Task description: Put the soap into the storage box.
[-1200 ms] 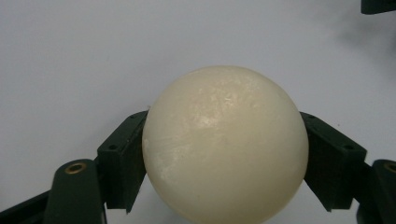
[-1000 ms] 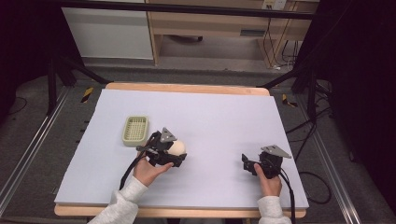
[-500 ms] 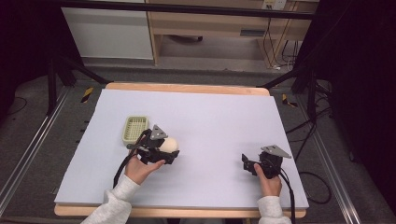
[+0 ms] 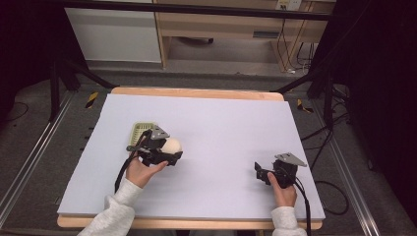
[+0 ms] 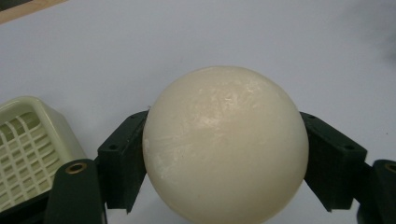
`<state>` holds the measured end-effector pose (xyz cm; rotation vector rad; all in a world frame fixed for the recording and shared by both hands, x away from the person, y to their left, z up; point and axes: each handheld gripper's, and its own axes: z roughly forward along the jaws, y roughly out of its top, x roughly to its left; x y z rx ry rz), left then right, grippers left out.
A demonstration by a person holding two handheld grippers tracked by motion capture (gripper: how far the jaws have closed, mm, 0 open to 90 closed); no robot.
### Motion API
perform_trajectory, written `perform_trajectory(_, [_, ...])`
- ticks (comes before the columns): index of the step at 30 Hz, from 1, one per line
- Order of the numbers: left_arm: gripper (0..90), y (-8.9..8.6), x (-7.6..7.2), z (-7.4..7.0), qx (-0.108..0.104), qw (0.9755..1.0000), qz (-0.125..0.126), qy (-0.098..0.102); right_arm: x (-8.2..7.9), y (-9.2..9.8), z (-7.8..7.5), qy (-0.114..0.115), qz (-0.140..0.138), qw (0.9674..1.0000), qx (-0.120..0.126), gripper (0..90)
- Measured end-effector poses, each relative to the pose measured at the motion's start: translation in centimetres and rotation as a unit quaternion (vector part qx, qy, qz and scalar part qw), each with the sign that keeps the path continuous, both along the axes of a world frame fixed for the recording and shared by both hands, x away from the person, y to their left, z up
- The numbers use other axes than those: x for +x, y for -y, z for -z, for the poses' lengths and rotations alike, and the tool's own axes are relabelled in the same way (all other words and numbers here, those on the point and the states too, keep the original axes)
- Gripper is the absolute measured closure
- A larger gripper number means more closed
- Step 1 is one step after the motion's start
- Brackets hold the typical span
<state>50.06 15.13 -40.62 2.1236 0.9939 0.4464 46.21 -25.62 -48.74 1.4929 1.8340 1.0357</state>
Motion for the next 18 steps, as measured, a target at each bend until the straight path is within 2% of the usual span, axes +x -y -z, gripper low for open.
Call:
perform_trajectory(7, [24.0,-0.7,0.6,-0.3,0.005,1.0000,-0.007,0.002,0.0,0.0,0.0,0.001,0.001,1.0000,0.000,4.6])
perform_trajectory(18, [24.0,-2.7,1.8,-0.8,0.010,0.9993,-0.036,0.005,0.0,0.0,0.0,0.000,0.000,1.0000,0.000,4.6])
